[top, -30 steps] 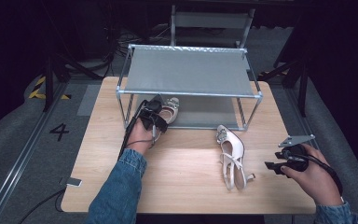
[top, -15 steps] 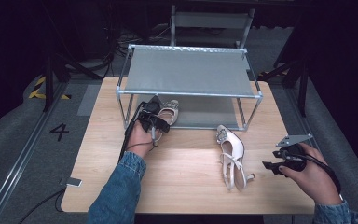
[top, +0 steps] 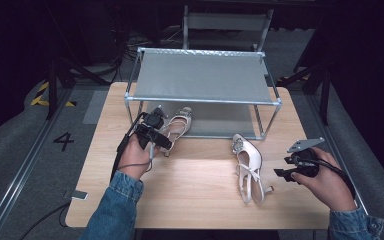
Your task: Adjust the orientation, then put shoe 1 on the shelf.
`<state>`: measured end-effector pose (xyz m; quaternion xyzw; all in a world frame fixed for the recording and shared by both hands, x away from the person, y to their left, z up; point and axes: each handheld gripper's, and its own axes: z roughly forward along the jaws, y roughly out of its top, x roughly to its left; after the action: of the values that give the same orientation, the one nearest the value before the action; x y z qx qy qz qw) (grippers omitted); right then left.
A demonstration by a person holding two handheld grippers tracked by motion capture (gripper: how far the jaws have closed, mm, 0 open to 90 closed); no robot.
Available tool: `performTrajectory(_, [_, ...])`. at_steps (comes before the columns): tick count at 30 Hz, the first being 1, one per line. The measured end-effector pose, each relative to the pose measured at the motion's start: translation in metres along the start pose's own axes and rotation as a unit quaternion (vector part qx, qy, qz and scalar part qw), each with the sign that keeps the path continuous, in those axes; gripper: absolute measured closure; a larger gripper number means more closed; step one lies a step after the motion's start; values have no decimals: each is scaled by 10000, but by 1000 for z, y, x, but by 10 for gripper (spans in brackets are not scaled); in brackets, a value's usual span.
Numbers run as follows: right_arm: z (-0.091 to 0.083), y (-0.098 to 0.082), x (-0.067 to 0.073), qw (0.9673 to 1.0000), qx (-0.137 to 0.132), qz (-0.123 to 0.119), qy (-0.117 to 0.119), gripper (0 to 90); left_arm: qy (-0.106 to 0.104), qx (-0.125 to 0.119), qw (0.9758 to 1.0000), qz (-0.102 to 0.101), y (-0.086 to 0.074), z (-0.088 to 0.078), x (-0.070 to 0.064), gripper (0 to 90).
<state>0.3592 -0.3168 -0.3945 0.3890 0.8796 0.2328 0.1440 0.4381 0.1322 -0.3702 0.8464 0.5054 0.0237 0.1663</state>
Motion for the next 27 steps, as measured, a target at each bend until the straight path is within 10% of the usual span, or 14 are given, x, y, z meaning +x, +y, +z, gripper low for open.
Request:
performTrajectory(10, [3,5,1,9999,-1,-93,48,401,33,639,9977,231,-26,-7,4,414])
performTrajectory(17, [3,6,1,9999,-1,-90,55,401,-147,1284,9913,261,-31,25,17,392])
performTrajectory(27, [6,4,0,9999,23,-86,53,401,-331,941,9946,296,-25,43,18,311])
